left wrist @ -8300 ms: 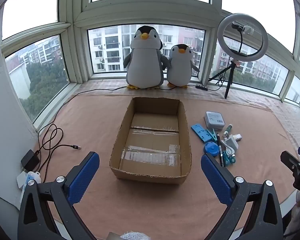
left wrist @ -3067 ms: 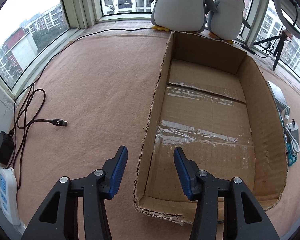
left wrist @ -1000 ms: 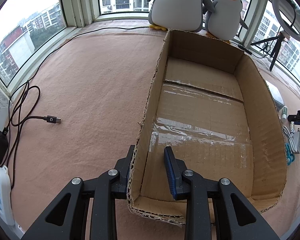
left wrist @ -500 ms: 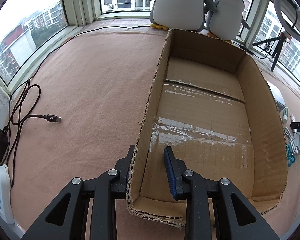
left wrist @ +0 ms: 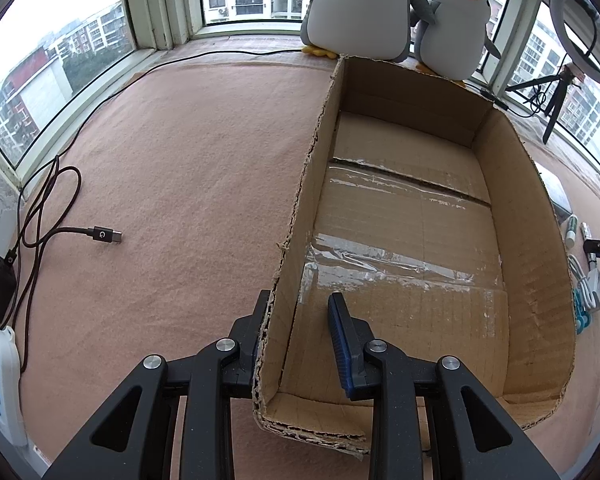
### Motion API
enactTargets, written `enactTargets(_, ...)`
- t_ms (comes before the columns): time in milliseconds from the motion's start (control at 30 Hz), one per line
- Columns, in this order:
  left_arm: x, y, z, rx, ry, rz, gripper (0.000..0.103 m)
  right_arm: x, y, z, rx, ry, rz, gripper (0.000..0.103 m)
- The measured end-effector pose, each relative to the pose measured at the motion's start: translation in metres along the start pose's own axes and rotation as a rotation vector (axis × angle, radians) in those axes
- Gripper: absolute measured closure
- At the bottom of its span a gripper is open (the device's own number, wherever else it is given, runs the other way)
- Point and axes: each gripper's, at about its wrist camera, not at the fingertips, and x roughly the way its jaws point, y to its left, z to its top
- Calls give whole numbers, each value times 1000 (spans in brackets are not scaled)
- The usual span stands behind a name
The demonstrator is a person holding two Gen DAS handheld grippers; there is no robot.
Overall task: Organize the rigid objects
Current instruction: 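Grasp the patterned cylindrical tube with the right gripper and lift it, then carry the tube into the box and open the right gripper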
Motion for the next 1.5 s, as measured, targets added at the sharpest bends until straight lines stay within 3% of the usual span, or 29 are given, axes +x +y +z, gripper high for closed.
enactTargets(400, 0, 0, -1, 4, -1, 1, 73, -51, 6, 0, 10, -130, 32, 82)
enactTargets(733, -1, -2, -1, 8, 2, 8, 73, -124, 81, -22, -118, -236, 248, 82)
enactTargets(900, -1, -3, 0, 10, 2, 7, 73, -135, 138, -37, -225, -213, 348, 82)
enactTargets(1133, 0, -3, 0, 9, 0, 9, 73, -134, 206, -65, -357, -176, 412, 82)
enactTargets(1500, 0, -3, 1, 8, -4, 10, 73, -100, 263, -100, -484, -89, 393, 82)
